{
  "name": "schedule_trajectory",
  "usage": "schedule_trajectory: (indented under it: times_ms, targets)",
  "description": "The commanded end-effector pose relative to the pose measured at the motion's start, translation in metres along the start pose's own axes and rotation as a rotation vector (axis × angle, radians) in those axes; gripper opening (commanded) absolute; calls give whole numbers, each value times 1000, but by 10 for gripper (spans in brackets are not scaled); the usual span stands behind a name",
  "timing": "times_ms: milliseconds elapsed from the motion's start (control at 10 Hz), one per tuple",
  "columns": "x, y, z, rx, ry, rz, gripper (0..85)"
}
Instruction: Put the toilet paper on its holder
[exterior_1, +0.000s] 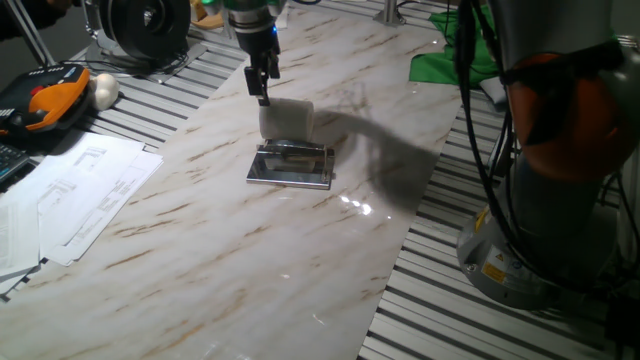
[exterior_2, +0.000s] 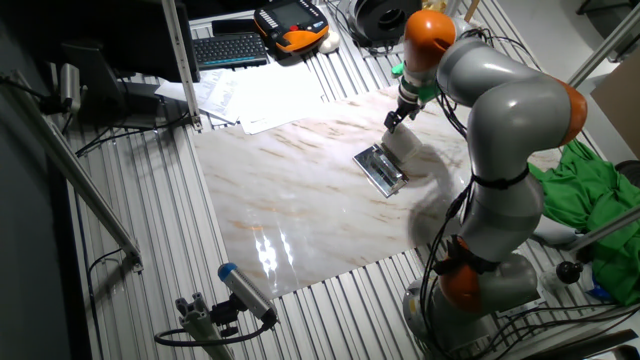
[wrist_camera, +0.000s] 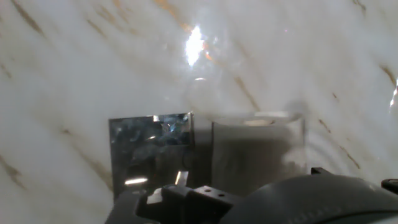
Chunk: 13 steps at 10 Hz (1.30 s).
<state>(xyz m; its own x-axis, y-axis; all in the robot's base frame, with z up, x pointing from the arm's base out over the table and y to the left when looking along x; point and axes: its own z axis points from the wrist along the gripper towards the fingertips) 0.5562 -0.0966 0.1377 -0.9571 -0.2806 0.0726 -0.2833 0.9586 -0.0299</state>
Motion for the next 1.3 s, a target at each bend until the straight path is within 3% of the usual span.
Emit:
schedule_trajectory:
  times_ms: [0, 700, 1200]
  targets:
    - [1, -2, 5, 3, -4, -6, 850]
    - [5, -15, 43, -20, -48, -33, 850]
    - [5, -18, 59, -16, -81, -44, 850]
